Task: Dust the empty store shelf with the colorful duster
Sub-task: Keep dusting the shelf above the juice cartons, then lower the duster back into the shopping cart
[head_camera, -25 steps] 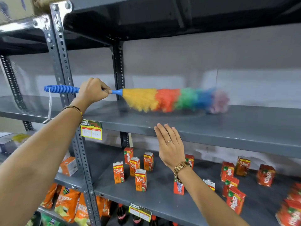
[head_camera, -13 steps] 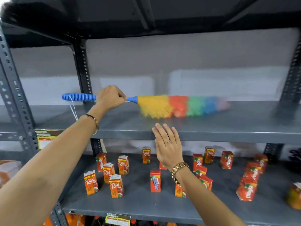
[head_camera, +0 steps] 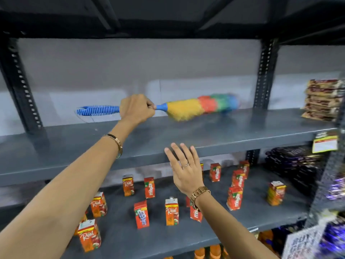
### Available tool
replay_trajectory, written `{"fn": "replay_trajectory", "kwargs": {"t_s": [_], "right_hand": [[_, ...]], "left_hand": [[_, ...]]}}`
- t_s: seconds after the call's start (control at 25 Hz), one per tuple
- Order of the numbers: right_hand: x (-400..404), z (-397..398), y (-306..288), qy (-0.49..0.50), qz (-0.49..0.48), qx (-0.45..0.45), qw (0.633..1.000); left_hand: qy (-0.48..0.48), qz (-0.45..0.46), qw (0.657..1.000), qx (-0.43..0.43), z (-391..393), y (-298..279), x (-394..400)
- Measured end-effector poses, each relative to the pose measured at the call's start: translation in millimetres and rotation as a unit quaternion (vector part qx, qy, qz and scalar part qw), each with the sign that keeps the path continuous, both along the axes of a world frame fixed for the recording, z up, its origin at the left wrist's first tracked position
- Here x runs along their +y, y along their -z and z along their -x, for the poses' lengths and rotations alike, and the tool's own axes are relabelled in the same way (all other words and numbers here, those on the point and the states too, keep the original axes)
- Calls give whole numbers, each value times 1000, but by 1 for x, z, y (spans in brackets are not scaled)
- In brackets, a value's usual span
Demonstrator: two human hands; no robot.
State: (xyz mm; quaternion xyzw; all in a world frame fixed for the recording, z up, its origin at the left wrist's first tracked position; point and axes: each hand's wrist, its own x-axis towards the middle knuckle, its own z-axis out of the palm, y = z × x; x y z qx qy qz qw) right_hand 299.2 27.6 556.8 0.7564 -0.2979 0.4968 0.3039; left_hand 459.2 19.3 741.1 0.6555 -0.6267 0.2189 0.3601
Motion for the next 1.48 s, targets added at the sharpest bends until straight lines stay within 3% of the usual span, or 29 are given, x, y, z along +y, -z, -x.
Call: {"fn": "replay_trajectory", "kwargs": {"t_s": [0.12,0.2,0.36,0.52,0.6,0.76,0.96,1.12,1.28,1.48], "right_hand": [[-8,24,2,31,-5,4,999],[-10,40,2,54,-14,-3,998],[-13,73,2,99,-39,-15,994],[-10,110,5,152,-85,-25,984],[-6,128,6,193,-97,-40,975],[5,170,7,274,-113,-189,936],[21,230,12,336,-105,-309,883],[51,283,57,397,-144,-346,838],[89,322,122,455,-229,-301,806],[134,364,191,519,-284,-275,758]], "left_hand": [[89,-66,992,57,23,1,-14],[110,-109,987,42,40,9,-25],[83,-51,995,-12,91,13,-43],[115,-90,989,6,94,15,-64],[111,-68,991,-18,93,18,-72],[142,56,986,-61,104,18,-77],[234,63,966,-93,135,18,-72],[310,61,915,-250,215,30,-63],[332,31,830,-447,304,70,-49],[392,-75,721,-566,406,163,-23]]}}
